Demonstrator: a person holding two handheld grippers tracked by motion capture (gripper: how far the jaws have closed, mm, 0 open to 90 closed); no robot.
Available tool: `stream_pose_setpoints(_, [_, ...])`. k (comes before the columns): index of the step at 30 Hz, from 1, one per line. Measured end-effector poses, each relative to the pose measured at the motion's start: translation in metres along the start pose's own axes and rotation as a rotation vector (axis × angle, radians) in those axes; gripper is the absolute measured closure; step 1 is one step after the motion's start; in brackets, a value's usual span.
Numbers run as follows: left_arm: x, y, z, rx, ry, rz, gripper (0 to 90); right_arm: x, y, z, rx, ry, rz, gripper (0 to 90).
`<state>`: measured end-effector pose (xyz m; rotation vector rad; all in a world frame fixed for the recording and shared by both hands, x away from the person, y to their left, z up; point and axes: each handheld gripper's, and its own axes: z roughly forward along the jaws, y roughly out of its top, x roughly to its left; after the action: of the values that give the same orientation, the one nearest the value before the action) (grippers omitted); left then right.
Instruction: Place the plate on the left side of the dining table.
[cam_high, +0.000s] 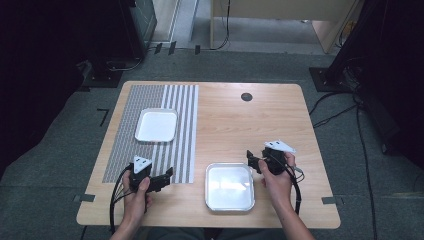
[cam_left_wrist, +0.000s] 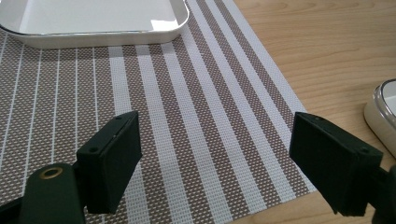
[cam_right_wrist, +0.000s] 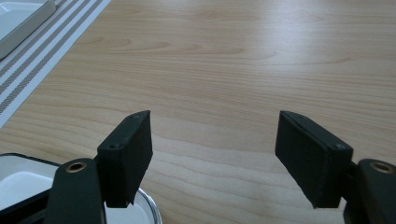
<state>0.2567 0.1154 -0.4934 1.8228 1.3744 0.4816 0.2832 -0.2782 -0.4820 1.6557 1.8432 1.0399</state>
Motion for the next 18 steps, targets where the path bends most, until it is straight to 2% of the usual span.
stream_pose_setpoints(7, [0.007, -0.004, -0.005, -0.009, 0.023, 0.006, 17.0, -0.013, -0.007, -0.008, -0.003, -0.017, 0.012, 27.9])
stream_pose_setpoints(18, [0.035, -0.012, -0.016, -0.014, 0.078, -0.021, 17.0, -0.04, -0.027, -0.019, 0.001, -0.051, 0.052, 28.0])
